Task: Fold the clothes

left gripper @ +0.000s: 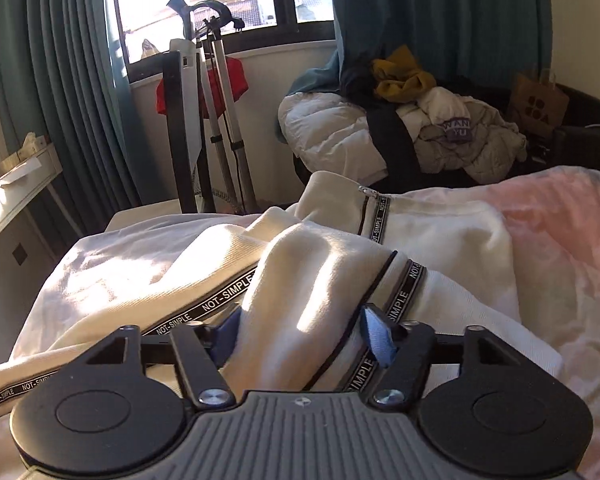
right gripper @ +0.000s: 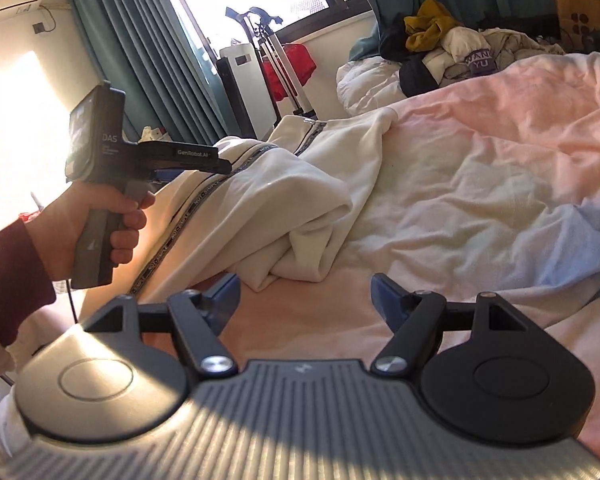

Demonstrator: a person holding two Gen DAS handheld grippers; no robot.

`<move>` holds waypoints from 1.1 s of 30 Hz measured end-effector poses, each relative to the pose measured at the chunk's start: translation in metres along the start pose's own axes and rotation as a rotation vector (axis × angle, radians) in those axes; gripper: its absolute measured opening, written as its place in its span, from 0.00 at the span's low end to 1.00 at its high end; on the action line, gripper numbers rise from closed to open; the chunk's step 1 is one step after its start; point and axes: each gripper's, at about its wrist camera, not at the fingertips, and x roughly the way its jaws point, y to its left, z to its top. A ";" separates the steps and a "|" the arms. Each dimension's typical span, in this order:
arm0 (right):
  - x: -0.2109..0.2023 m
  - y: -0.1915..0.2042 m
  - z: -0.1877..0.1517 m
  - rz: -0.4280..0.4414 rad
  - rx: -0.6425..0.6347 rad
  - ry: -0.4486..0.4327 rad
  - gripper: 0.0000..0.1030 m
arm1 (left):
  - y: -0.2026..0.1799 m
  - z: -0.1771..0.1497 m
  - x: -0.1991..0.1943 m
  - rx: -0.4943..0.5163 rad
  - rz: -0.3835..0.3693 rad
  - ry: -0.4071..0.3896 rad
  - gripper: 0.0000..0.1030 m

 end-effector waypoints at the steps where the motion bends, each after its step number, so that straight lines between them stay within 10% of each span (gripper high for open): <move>1: -0.001 -0.001 0.001 0.002 0.009 0.000 0.73 | -0.006 -0.001 -0.002 0.012 0.008 0.003 0.39; 4: -0.005 -0.003 0.005 0.010 0.038 -0.002 0.73 | -0.023 -0.006 -0.021 0.052 0.036 -0.008 0.13; 21: -0.076 0.022 0.005 0.026 -0.071 -0.123 0.73 | -0.061 -0.142 -0.229 -0.129 -0.096 -0.157 0.08; 33: -0.086 0.054 0.012 0.169 -0.046 -0.023 0.73 | -0.002 -0.196 -0.249 -0.384 -0.231 -0.164 0.04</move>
